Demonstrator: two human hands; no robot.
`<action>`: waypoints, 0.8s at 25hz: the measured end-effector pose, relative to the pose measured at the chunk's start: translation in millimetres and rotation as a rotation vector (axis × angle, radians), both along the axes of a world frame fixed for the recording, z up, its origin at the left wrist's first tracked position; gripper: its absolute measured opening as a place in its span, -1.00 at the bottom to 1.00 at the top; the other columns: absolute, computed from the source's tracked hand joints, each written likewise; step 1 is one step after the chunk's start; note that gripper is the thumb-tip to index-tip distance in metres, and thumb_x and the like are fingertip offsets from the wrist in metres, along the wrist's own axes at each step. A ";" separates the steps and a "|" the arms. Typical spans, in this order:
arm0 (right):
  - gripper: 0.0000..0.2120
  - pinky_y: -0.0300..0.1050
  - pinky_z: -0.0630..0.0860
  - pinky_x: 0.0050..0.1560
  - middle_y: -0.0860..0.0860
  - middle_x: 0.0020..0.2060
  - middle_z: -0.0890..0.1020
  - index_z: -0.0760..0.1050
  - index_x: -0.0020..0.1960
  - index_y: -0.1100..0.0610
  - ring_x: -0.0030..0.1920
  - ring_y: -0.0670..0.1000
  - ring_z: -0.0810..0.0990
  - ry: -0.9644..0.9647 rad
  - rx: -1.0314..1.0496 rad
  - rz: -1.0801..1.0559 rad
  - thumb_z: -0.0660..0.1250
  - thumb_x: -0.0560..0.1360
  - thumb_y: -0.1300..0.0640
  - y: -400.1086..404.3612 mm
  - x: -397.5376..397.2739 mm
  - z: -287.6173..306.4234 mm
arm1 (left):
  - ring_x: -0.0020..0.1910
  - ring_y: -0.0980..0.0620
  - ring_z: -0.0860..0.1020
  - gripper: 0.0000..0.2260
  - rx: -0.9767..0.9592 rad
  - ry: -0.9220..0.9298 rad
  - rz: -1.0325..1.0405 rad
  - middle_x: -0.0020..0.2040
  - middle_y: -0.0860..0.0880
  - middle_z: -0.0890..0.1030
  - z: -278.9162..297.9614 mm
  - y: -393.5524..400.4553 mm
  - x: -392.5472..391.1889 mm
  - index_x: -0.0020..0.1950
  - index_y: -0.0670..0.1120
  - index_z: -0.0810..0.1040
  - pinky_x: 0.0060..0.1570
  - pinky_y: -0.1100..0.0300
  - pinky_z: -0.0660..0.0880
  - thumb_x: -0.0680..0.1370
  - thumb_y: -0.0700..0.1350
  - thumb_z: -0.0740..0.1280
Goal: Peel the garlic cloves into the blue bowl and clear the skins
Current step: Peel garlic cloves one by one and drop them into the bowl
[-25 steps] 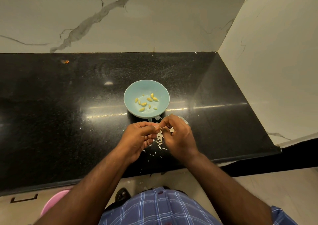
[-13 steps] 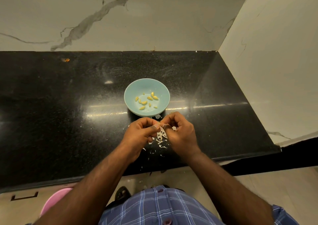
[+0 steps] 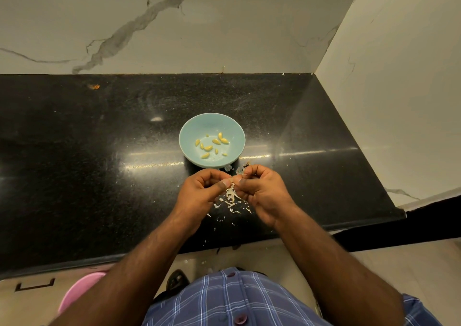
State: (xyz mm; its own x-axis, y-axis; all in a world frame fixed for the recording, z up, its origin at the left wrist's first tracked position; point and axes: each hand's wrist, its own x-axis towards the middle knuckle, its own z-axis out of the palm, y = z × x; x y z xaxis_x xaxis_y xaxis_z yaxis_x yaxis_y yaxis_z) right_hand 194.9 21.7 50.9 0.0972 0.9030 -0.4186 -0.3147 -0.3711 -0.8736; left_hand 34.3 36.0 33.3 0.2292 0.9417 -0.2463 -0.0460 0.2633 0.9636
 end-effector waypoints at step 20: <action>-0.79 -0.09 0.55 -0.06 0.05 -0.17 0.64 0.56 -0.10 0.20 -0.12 0.06 0.61 -1.071 0.888 0.095 0.39 0.41 0.48 -10.5 0.8 -24.0 | -0.33 0.12 0.55 -0.88 -0.534 -0.354 0.028 -0.23 -0.06 0.63 7.5 5.4 1.6 -0.13 -0.09 0.62 -0.38 0.34 0.44 0.59 -0.14 0.37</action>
State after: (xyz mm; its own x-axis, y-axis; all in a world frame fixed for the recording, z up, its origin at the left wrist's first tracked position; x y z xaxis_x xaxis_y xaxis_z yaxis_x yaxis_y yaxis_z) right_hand 195.7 11.2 26.9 -0.0738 0.8453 0.5292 0.6437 0.4457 -0.6221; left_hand 36.0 41.3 40.8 0.3601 0.7171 -0.5968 -0.3511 0.6968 0.6254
